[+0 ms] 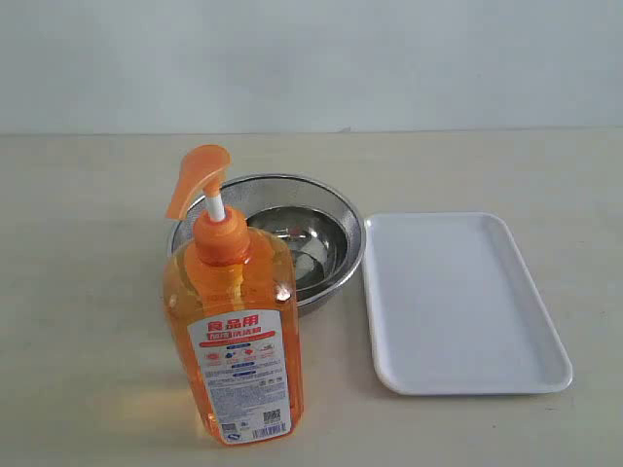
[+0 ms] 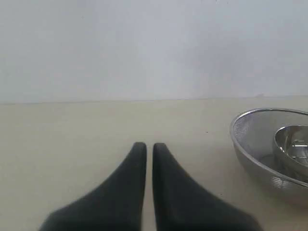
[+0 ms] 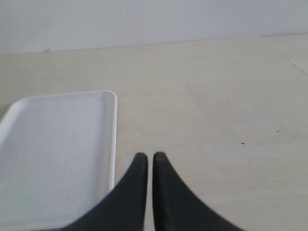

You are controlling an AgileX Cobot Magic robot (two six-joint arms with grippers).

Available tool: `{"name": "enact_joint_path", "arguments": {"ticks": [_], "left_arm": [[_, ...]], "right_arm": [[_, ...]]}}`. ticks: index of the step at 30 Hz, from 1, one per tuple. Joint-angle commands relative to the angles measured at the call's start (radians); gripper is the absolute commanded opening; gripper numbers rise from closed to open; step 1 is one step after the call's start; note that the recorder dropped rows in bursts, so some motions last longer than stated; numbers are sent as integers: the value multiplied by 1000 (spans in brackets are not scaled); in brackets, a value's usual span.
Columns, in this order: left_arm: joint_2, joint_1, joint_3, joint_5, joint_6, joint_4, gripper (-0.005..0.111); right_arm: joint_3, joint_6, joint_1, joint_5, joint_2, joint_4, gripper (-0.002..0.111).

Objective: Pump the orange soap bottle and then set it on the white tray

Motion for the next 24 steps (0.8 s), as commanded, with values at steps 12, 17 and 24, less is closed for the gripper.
{"name": "enact_joint_path", "arguments": {"ticks": [12, 17, 24], "left_arm": [[-2, 3, -296, 166, 3, -182, 5], [-2, 3, -343, 107, 3, -184, 5], [-2, 3, -344, 64, -24, -250, 5]], "right_arm": [[4, -2, 4, -8, -4, -1, 1], [4, -2, 4, -8, -4, -1, 1], [4, -2, 4, -8, -4, -1, 1]]}}
